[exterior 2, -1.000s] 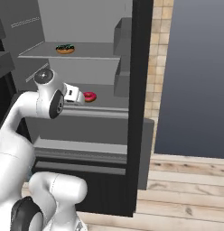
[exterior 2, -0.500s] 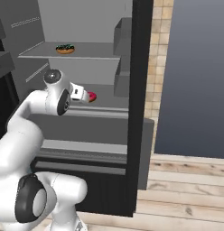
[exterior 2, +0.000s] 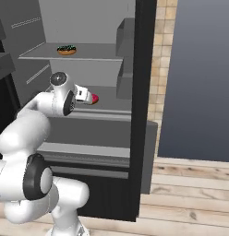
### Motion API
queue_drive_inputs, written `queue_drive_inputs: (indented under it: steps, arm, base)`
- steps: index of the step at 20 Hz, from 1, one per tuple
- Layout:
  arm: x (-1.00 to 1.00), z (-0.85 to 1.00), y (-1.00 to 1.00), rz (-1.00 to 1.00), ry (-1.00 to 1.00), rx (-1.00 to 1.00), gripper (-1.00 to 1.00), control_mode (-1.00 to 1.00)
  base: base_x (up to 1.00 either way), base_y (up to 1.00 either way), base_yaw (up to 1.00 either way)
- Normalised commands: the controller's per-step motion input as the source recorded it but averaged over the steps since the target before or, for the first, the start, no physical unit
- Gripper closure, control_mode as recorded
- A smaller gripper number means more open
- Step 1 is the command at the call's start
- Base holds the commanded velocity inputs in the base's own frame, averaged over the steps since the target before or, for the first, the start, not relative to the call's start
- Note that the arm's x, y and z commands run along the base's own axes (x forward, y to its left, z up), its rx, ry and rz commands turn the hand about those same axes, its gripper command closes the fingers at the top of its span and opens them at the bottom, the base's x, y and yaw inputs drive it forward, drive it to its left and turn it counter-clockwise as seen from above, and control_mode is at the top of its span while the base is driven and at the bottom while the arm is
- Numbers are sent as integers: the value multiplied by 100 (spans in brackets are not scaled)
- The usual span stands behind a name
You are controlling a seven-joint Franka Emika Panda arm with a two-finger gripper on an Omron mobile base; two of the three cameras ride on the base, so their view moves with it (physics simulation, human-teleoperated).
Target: Take the donuts from the fridge and place them on the empty tray on the dining counter.
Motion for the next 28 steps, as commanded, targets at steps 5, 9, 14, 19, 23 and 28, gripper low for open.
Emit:
queue_drive_inputs:
  steps: [5, 9, 14, 19, 23, 28]
  arm:
    - [52, -10, 3, 0, 0, 0, -100, -100]
    - [57, -2, 0, 0, 0, 0, -100, -100]
    - [53, -17, 0, 0, 0, 1, -100, -100]
    - [52, -32, 0, 0, 0, 2, -100, -100]
    - [53, -30, 0, 0, 0, 2, -100, -100]
    - [55, -24, 0, 0, 0, 1, -100, -100]
  base:
    - [0, 0, 0]
    - [0, 0, 0]
    - [0, 0, 0]
    - [0, 0, 0]
    - [0, 0, 0]
    - [0, 0, 0]
